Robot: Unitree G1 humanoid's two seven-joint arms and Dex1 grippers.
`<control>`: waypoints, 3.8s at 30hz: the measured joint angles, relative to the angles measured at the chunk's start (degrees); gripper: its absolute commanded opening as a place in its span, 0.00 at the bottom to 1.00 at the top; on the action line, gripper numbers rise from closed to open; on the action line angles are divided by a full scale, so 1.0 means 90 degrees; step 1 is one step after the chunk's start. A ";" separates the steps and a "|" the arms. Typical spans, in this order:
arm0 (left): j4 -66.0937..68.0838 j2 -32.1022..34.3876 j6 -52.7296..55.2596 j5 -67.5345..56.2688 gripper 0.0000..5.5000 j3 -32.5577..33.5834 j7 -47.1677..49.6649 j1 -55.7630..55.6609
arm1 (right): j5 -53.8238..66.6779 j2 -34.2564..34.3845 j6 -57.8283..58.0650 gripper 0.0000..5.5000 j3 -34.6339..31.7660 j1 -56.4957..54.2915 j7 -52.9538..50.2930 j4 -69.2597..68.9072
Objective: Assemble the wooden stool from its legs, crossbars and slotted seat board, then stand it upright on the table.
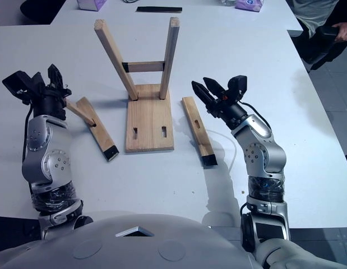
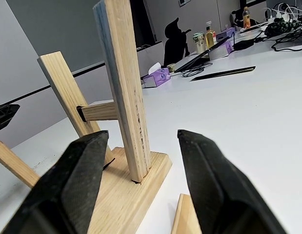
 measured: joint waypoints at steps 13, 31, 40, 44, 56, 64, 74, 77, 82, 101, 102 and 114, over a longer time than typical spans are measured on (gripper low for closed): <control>-0.1283 0.0201 0.1676 0.0094 0.43 0.1452 0.1180 -0.0491 | -0.0177 0.0139 -0.0084 0.48 0.0262 0.0170 0.0022 0.0091; -0.1881 -0.0876 0.3009 -0.0263 0.43 0.1852 0.1486 0.1368 | -0.0320 0.0083 -0.0146 0.48 0.0344 0.0276 0.0185 0.0224; -0.1888 -0.0839 0.3025 -0.0331 0.43 0.1458 0.1494 0.1400 | -0.0319 0.0082 -0.0141 0.48 0.0316 0.0346 0.0128 0.0163; -0.1889 -0.0830 0.3099 -0.0356 0.43 0.1395 0.1495 0.1478 | -0.0316 0.0076 -0.0127 0.48 0.0316 0.0365 0.0127 0.0153; -0.1714 -0.0808 0.2964 -0.0359 0.43 0.1196 0.1464 0.1558 | -0.0259 0.0025 -0.0036 0.48 0.0304 0.0219 0.0134 0.0145; -0.1803 -0.0798 0.3089 -0.0450 0.43 0.1193 0.1510 0.1690 | -0.0250 0.0062 -0.0026 0.48 0.0303 0.0262 0.0079 0.0101; -0.1759 -0.0788 0.3222 -0.0492 0.43 0.1150 0.1502 0.1665 | -0.0250 0.0122 -0.0030 0.48 0.0312 0.0340 -0.0051 -0.0064; -0.1767 -0.0790 0.3281 -0.0494 0.43 0.1146 0.1512 0.1662 | -0.0251 0.0130 -0.0032 0.48 0.0316 0.0452 -0.0064 -0.0094; -0.2002 -0.0794 0.3285 -0.0496 0.43 0.1161 0.1589 0.1778 | -0.0252 0.0124 -0.0032 0.48 0.0360 0.0208 0.0061 0.0145; -0.2086 -0.0783 0.3335 -0.0725 0.43 0.1105 0.1664 0.1924 | -0.0335 0.0191 -0.0068 0.48 0.0412 0.0182 0.0190 0.0316; -0.2086 -0.0781 0.3335 -0.0732 0.43 0.1088 0.1663 0.1924 | -0.0344 0.0188 -0.0068 0.48 0.0412 0.0182 0.0195 0.0317; -0.1977 -0.0755 0.3871 -0.1170 0.43 0.0893 0.1463 0.1835 | -0.0341 0.0095 -0.0052 0.48 0.0316 0.0293 0.0143 0.0099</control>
